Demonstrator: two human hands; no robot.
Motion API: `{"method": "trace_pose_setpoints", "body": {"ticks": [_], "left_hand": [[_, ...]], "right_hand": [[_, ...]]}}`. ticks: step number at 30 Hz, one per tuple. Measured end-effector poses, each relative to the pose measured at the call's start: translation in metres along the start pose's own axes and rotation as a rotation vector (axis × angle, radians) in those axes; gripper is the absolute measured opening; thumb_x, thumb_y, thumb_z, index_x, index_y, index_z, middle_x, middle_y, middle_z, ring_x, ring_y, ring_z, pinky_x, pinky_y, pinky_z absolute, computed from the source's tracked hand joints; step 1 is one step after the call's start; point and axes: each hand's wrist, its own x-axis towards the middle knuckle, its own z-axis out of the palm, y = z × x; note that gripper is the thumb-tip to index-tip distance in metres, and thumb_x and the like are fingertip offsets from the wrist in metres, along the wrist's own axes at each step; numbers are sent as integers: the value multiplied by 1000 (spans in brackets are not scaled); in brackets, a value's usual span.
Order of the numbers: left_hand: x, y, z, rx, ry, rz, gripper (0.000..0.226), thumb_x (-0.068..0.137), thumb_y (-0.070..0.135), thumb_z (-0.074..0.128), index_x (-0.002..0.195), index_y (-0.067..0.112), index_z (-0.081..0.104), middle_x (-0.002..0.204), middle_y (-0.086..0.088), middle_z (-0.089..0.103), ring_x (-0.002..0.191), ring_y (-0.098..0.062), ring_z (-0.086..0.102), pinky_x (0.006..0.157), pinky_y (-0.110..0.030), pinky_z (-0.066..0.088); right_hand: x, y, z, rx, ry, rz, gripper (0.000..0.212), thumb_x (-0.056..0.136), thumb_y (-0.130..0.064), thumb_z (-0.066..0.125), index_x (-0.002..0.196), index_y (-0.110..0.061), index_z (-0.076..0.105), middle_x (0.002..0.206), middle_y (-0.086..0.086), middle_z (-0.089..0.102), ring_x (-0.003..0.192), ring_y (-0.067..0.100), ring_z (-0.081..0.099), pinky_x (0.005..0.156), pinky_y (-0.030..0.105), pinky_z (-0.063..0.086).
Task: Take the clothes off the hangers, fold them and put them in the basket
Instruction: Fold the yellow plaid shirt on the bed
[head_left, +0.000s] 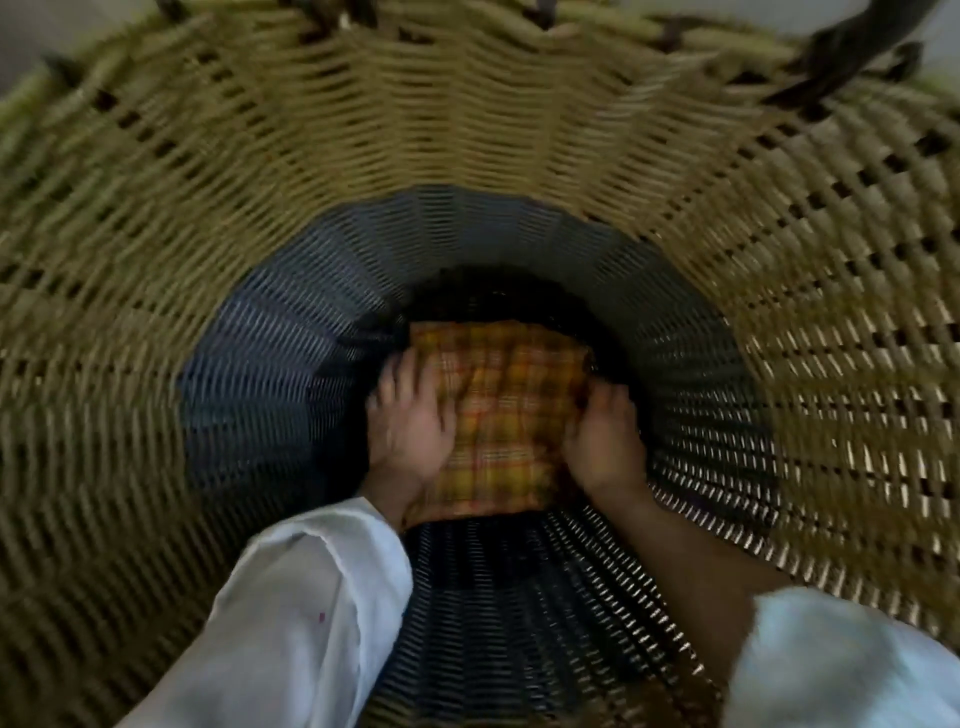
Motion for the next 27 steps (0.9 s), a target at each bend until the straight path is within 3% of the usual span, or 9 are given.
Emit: {"method": "trace_pose_setpoints", "body": {"ticks": [3,6,9,14,19,23,27], "left_hand": [[14,0,-5,144,-285,252,77,91,58,34,151,23,2,160,-6,-1,146,-27,-3,115,-49,10],[27,-7,2,303,-551,260,109,74,79,42,148,27,-18,157,-1,-22,144,-25,-20,116,-53,-2],[30,-20,25,414,-619,280,125,65,81,54,143,28,-28,154,-2,-30,142,-26,-25,114,-58,-2],[23,-24,57,560,-563,210,132,63,75,62,127,30,-43,152,-2,-34,140,-31,-28,112,-61,2],[17,-8,17,562,-637,170,128,65,69,67,141,34,-30,154,-6,-30,141,-32,-26,112,-60,2],[-1,11,-59,472,-625,160,118,69,70,63,145,36,-20,156,-8,-23,141,-33,-24,113,-61,-1],[-19,45,-154,367,-539,244,103,75,71,54,149,34,-8,158,-7,-15,143,-31,-20,113,-59,0]], "right_hand": [[13,-17,-13,-212,-60,-331,55,95,-35,44,141,-8,33,142,18,33,128,35,34,103,43,34],[30,-24,-2,-430,-349,-431,87,87,-55,49,150,-24,-4,157,10,-6,144,35,-7,117,51,3],[37,-7,22,-575,-532,-365,105,79,-64,55,143,-36,-24,151,6,-34,138,37,-27,114,55,-9],[42,11,51,-700,-549,-314,117,73,-68,59,134,-38,-37,137,2,-50,135,41,-32,112,59,-9],[26,4,22,-598,-606,-299,106,80,-59,58,140,-40,-27,146,4,-41,137,38,-30,111,60,-9],[-11,-10,-42,-474,-527,-309,83,90,-55,45,146,-39,-13,157,3,-17,143,33,-17,114,57,-4],[-62,-36,-127,-346,-391,-274,65,94,-35,40,150,-25,8,158,1,9,145,28,-1,116,52,8]]}}
